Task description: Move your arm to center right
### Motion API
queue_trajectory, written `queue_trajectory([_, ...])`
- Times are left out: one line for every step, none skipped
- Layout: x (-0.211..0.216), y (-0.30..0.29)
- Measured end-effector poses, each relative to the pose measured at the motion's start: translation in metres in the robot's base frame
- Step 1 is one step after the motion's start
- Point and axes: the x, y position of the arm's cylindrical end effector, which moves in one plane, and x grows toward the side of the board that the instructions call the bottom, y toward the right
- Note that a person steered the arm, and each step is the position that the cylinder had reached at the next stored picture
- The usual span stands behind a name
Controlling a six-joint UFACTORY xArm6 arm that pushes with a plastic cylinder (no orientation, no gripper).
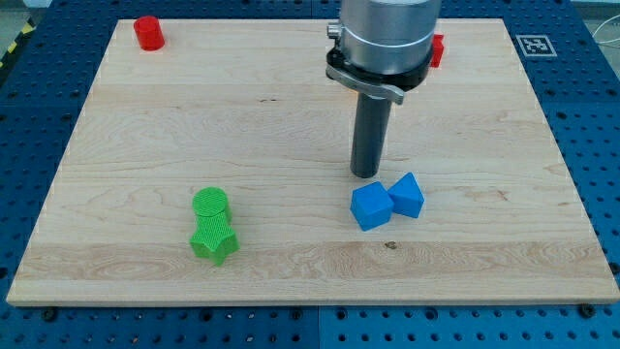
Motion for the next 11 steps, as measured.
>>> queue_trajectory([0.0,0.018])
queue_trajectory([0.001,0.036])
queue_trajectory([0.007,0.053])
queue_trajectory([0.008,0.059])
queue_trajectory([0.008,0.089])
queue_trajectory([0.008,0.116])
queue_trajectory([0.008,0.147])
queue_trajectory([0.008,0.178])
queue_trajectory([0.008,0.21])
queue_trajectory([0.008,0.231])
queue_trajectory([0.005,0.245])
